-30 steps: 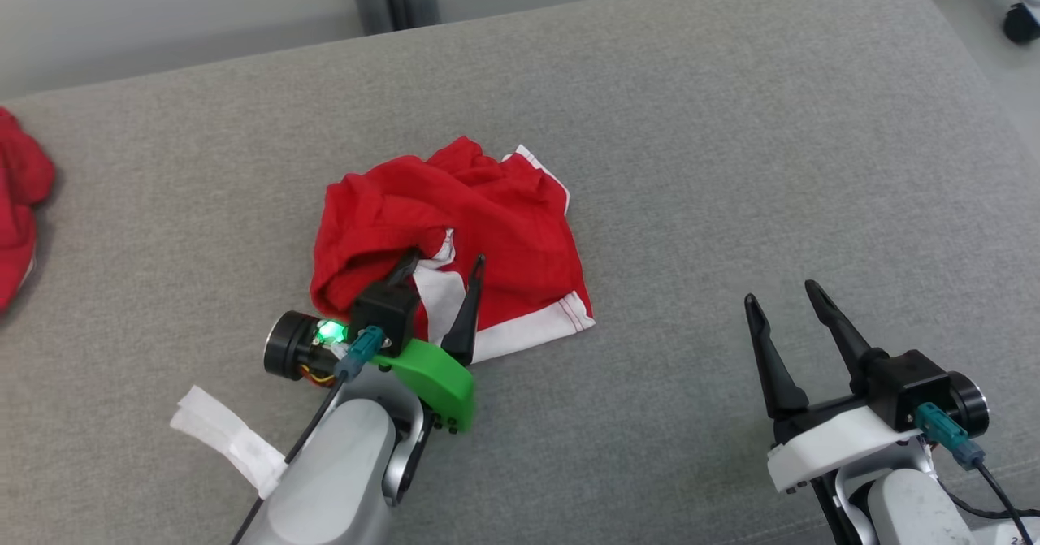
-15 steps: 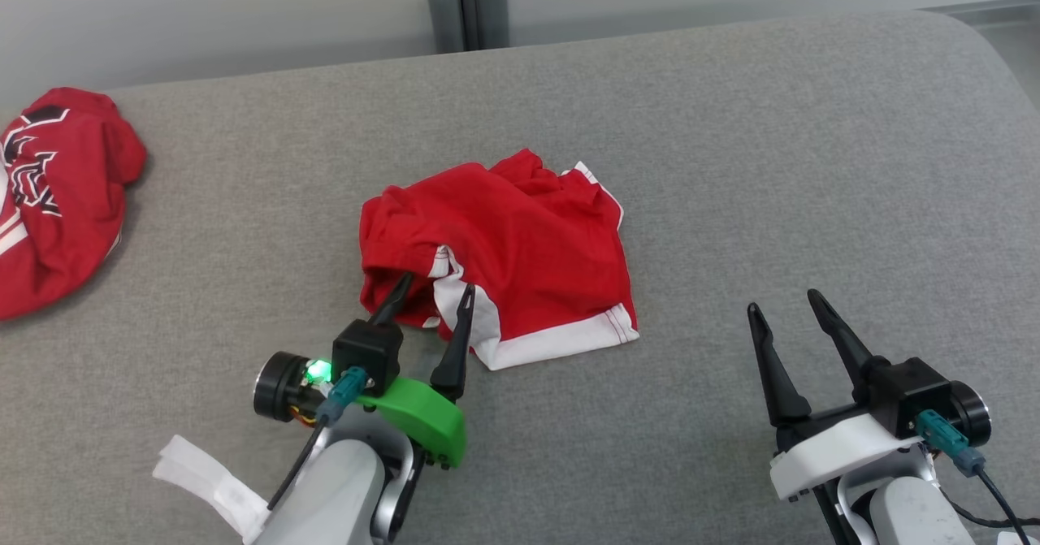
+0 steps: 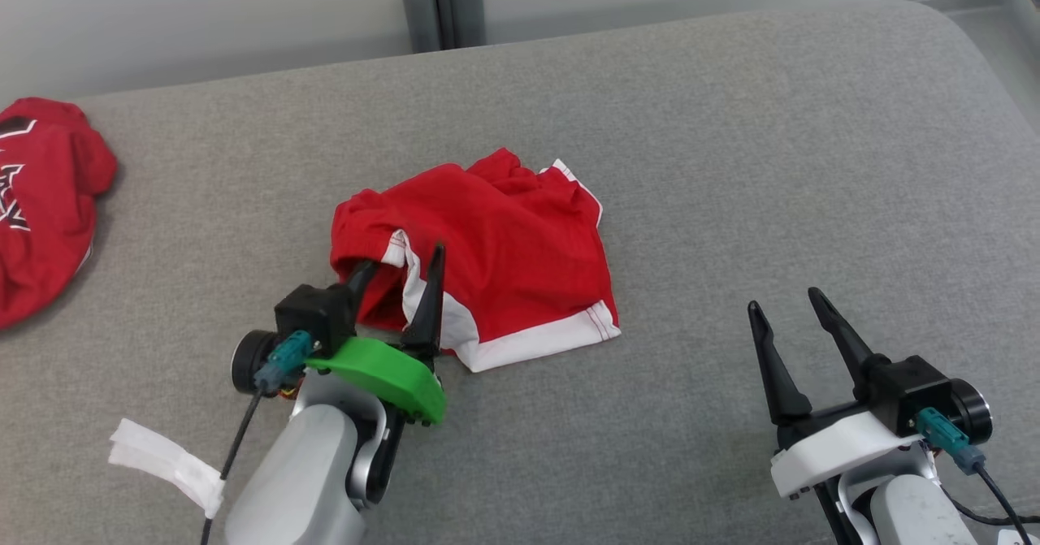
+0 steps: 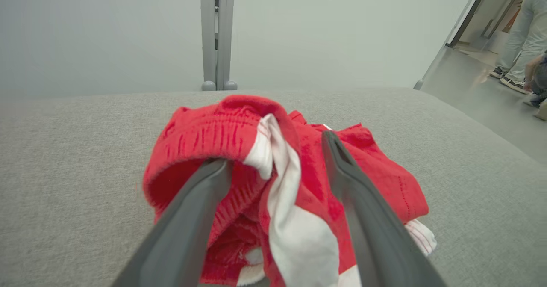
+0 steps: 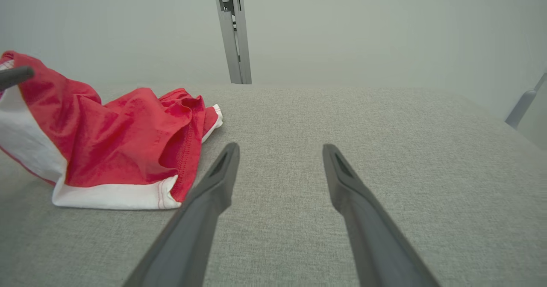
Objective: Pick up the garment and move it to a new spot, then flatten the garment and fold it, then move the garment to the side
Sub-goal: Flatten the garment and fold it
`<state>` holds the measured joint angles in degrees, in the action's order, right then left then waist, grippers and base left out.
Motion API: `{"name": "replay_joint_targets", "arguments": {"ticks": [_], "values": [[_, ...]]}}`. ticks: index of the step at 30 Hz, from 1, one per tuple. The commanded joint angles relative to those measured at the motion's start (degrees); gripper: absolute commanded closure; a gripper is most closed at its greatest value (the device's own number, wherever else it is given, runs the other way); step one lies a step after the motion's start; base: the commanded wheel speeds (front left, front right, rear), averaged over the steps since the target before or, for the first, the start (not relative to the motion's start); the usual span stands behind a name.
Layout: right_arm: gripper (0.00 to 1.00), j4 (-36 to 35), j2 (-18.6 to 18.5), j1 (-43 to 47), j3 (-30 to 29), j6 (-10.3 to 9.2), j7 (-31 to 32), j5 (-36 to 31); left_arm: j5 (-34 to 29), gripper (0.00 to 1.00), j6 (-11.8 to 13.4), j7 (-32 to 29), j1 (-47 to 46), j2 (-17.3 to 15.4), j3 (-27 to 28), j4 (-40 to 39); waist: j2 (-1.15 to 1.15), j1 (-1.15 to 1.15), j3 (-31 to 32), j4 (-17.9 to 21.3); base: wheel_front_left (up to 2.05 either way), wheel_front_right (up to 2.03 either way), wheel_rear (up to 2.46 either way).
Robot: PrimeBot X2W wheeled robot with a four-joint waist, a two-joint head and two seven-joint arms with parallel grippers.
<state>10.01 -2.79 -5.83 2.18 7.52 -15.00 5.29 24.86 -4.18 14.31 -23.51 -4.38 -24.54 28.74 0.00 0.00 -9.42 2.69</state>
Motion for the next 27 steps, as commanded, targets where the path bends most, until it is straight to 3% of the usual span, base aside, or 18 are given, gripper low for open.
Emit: {"name": "replay_joint_targets", "arguments": {"ticks": [1, 6, 7, 8, 9, 10, 11, 18, 27], "values": [[0.00, -0.1, -0.2, 0.0, -0.3, -0.06, -0.3, -0.2, 1.2, 0.00, -0.7, 0.4, -0.6, 0.1, 0.6, -0.8, 0.00, 0.00, -0.4, 0.5, 0.00, 0.00, 0.00], [0.00, -0.1, -0.2, -0.1, -0.7, -0.06, -0.3, -0.1, 4.4, 0.00, -1.9, 0.9, 0.1, 0.5, 2.4, -4.2, 0.00, 0.00, -0.6, 0.7, 0.00, 0.00, 0.00], [0.00, -0.2, -0.2, -0.2, -0.7, -0.06, -0.3, -0.1, 4.9, 0.07, -2.1, 0.9, 0.2, 0.5, 2.7, -4.9, 0.00, 0.00, -0.6, 0.6, 0.00, 0.00, 0.00], [0.00, -0.2, -0.2, -0.2, -0.8, -0.06, -0.3, -0.1, 4.9, 0.23, -2.2, 0.9, 0.2, 0.5, 2.8, -5.3, 0.00, 0.00, -0.6, 0.5, 0.00, 0.00, 0.00], [0.00, -0.2, -0.2, -0.3, -0.7, -0.06, -0.3, 0.0, 4.9, 0.60, -2.4, 0.9, 0.3, 0.5, 2.9, -5.7, 0.00, 0.00, -0.6, 0.4, 0.00, 0.00, 0.00], [0.00, -0.3, -0.2, -0.4, -0.6, -0.06, -0.3, 0.0, 4.7, 0.75, -2.4, 0.9, 0.3, 0.3, 2.9, -5.9, 0.00, 0.00, -0.6, 0.3, 0.00, 0.00, 0.00], [0.00, -0.3, -0.2, -0.4, -0.6, -0.06, -0.3, 0.1, 4.3, 1.00, -2.5, 0.9, 0.3, 0.1, 2.8, -6.2, 0.00, 0.00, -0.5, 0.2, 0.00, 0.00, 0.00], [0.00, -0.3, -0.2, 0.3, -0.9, -0.06, -0.3, 0.2, 3.4, 1.00, -2.8, 0.2, 2.8, -2.8, 1.3, -11.1, 0.00, 0.00, 0.0, -1.1, 0.00, 0.00, 0.00], [0.00, -0.3, -0.2, 0.5, -1.1, -0.06, -0.3, 0.3, 2.4, 1.00, -0.8, -10.1, 11.2, -14.7, 2.8, -19.1, 0.00, 0.00, 0.1, -2.6, 0.00, 0.00, 0.00]]}}
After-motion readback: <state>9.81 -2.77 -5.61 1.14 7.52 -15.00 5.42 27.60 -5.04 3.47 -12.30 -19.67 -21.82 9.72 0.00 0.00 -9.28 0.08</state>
